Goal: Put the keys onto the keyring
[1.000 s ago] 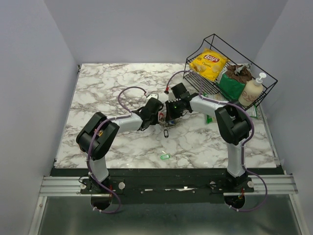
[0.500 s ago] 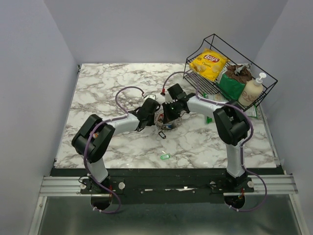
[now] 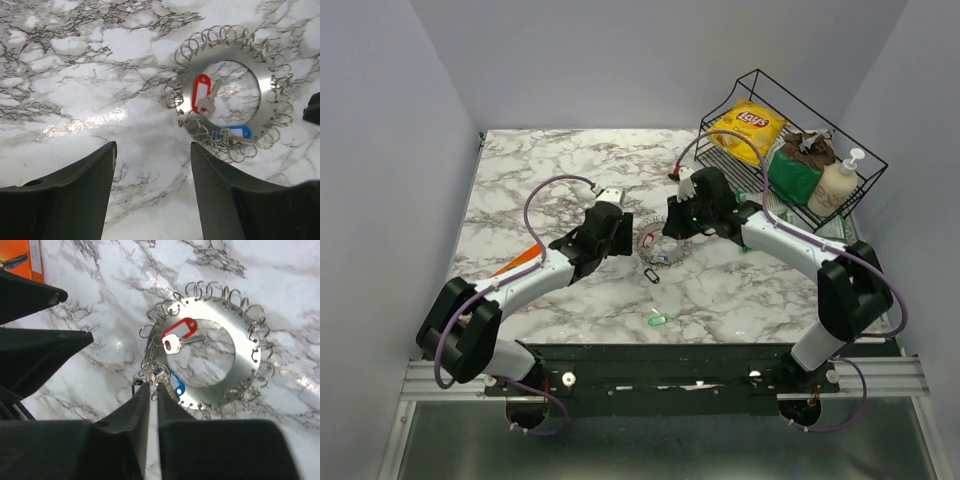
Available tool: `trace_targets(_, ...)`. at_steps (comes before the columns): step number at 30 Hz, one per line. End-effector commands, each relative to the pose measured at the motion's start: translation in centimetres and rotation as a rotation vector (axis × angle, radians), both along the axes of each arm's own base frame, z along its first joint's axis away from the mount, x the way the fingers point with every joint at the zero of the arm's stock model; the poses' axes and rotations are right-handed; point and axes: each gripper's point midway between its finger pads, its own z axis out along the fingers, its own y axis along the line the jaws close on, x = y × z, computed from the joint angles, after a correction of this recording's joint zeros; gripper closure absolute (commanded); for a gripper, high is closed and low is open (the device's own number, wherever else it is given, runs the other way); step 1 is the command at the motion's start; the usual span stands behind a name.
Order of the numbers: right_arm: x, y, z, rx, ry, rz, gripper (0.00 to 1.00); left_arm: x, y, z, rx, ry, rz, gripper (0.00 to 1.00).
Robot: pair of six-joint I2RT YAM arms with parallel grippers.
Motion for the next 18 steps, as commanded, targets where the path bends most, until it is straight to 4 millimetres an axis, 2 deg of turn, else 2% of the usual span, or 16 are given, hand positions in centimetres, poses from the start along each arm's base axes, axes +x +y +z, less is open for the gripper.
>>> trace_targets(1,-0.9,-1.6,-0.9,-0.041,-0.084,0.009,0.71,-1.1,-1.0,2.2,-0.070,-0.061,-0.114,0.21)
trace_targets(2,-1.7,-2.0,-0.9,-0.044,-0.087,0.014,0.67,-1.2,-1.2,2.7,-0.088,-0.074,-0.128,0.16)
trace_targets(3,-1.8,-2.2,-0.9,-0.054,-0.096,0.013,0.61,-1.4,-1.3,3.1,-0.098,-0.086,-0.146,0.15)
trace_targets(6,-2.4,-2.7,-1.1,-0.095,-0.116,0.008,0.50,-2.0,-2.1,4.0,-0.147,-0.098,-0.195,0.12)
trace_targets(9,-2.7,-2.9,-1.4,-0.167,-0.132,0.007,0.48,-2.1,-2.4,4.5,-0.173,-0.104,-0.206,0.12)
trace_targets(18,-4.6,-2.4,-4.2,-0.414,-0.190,0.091,0.47,-2.5,-3.0,4.9,-0.230,-0.083,-0.242,0.13)
